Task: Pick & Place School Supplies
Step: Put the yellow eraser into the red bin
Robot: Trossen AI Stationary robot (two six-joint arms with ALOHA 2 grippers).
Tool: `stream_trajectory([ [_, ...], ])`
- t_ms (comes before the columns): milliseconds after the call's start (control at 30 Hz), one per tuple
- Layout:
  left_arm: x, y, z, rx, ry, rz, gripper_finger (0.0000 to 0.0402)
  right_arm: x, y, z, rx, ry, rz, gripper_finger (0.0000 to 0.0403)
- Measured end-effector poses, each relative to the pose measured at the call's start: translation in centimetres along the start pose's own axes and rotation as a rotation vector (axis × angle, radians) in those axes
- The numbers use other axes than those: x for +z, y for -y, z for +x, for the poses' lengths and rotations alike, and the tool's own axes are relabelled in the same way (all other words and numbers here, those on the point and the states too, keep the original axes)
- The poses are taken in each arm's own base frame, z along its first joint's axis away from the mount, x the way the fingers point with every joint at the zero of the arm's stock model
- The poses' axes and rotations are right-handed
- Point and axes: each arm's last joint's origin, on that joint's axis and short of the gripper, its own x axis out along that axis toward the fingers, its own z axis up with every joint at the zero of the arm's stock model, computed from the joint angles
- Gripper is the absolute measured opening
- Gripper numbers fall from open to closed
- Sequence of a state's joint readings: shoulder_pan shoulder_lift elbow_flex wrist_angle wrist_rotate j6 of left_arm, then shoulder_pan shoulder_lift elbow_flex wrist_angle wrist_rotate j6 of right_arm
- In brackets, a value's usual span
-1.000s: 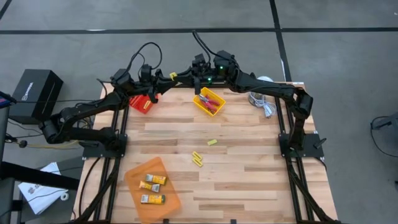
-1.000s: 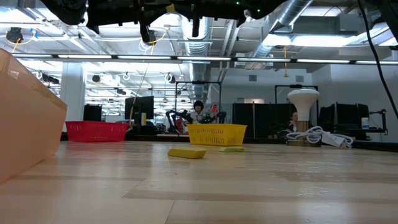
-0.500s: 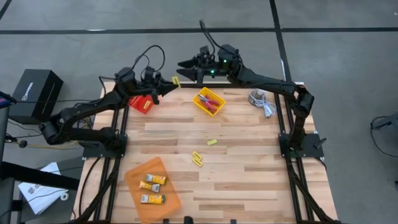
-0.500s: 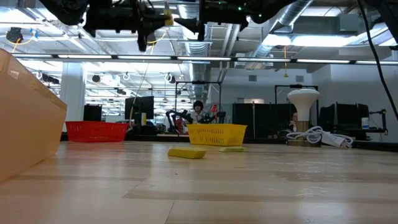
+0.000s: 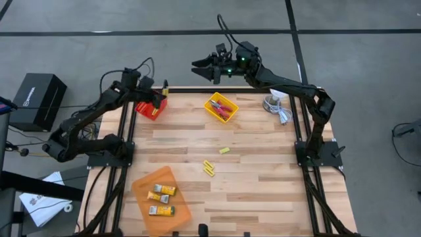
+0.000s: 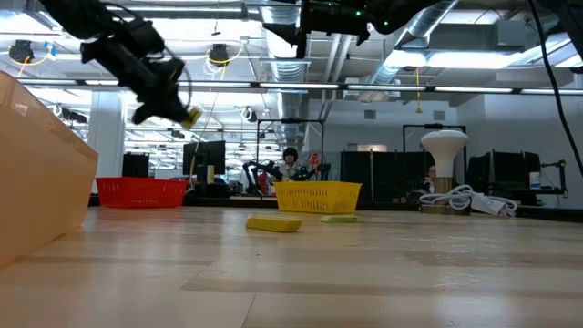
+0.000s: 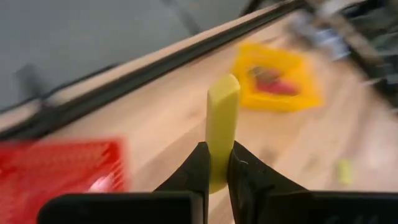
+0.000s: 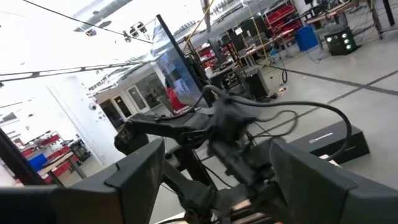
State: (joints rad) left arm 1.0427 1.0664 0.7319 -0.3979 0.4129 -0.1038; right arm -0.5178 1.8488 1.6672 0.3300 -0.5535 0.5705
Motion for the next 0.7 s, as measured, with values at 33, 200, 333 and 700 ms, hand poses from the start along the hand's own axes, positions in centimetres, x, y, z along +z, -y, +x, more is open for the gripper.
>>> stream_trajectory([
  [33, -0.3, -0.5, -0.2, 0.040, -0.025, -0.012, 0.0023, 0.0, -0.1, 0.0, 0.002, 0.000, 0.004, 0.0281],
  [200, -1.7, -2.6, -0.9, 0.239, -0.126, -0.049, 0.0023, -0.2, -0.5, 0.3, 0.016, 0.001, 0.000, 0.0281],
  [333, -2.1, -2.8, -0.5, 0.246, -0.150, -0.048, 0.0023, -0.1, -0.6, 0.3, 0.024, 0.010, -0.004, 0.0281],
  [700, -2.9, -3.1, 2.1, 0.336, -0.282, -0.065, 0.0023, -0.4, -1.1, 0.5, 0.067, -0.010, 0.009, 0.0281],
])
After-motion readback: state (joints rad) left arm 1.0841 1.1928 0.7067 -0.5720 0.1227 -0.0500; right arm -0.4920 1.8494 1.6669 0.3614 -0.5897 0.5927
